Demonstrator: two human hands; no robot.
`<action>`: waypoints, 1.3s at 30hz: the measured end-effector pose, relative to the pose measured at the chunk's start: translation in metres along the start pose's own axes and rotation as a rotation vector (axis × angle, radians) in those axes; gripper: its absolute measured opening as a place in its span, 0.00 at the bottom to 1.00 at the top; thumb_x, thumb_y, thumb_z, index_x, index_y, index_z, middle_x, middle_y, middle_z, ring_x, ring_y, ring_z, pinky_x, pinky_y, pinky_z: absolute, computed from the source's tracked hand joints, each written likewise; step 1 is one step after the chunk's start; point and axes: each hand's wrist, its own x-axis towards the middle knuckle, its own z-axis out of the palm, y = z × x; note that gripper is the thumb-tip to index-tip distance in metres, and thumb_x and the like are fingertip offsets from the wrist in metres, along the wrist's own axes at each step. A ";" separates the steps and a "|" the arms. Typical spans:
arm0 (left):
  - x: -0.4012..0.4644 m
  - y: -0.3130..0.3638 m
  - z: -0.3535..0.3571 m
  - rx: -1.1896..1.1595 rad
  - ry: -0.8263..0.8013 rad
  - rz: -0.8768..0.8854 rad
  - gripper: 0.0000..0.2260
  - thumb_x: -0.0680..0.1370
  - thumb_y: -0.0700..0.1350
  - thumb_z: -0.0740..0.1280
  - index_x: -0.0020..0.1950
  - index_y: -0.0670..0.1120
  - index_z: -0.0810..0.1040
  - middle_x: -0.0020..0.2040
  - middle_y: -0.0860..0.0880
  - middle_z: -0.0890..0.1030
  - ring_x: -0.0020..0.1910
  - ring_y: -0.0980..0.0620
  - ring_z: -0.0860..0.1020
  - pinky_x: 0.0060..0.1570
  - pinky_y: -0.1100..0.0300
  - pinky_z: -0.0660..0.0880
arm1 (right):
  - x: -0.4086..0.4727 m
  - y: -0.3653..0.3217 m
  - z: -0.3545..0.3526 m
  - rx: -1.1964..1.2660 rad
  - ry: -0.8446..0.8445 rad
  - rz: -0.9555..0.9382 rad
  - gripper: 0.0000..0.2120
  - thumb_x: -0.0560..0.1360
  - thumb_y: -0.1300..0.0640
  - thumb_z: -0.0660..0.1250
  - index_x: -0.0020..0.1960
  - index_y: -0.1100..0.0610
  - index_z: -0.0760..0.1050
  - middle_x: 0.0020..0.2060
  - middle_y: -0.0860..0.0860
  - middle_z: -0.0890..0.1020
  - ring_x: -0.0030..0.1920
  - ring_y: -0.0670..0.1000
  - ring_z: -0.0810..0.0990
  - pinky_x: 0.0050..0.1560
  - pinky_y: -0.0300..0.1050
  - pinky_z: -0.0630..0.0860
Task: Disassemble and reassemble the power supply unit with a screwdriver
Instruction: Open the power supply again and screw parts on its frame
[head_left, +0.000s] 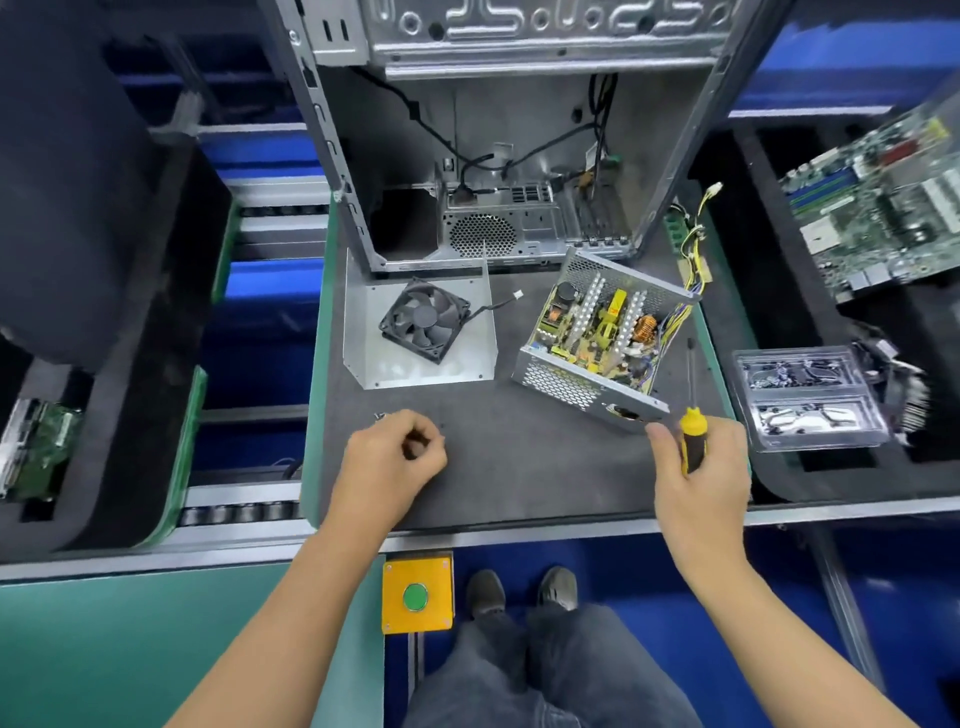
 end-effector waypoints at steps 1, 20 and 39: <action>0.000 0.011 0.012 0.002 -0.049 0.035 0.13 0.71 0.42 0.74 0.37 0.58 0.74 0.33 0.57 0.78 0.35 0.60 0.76 0.38 0.69 0.71 | 0.003 0.002 0.001 -0.003 0.009 -0.006 0.11 0.76 0.53 0.72 0.45 0.50 0.68 0.44 0.45 0.69 0.44 0.39 0.71 0.44 0.25 0.65; 0.018 0.059 0.085 0.162 0.126 0.555 0.16 0.73 0.42 0.77 0.57 0.41 0.80 0.52 0.42 0.77 0.53 0.45 0.73 0.55 0.53 0.71 | 0.023 0.015 -0.003 0.034 -0.135 -0.011 0.15 0.72 0.52 0.76 0.40 0.43 0.69 0.37 0.37 0.79 0.38 0.39 0.76 0.37 0.27 0.68; 0.084 0.149 0.081 0.512 -0.427 0.640 0.14 0.73 0.44 0.70 0.55 0.53 0.70 0.38 0.56 0.74 0.43 0.44 0.76 0.38 0.54 0.62 | 0.040 0.021 -0.004 0.151 -0.242 0.035 0.16 0.72 0.56 0.75 0.39 0.39 0.71 0.34 0.35 0.77 0.35 0.36 0.75 0.37 0.25 0.68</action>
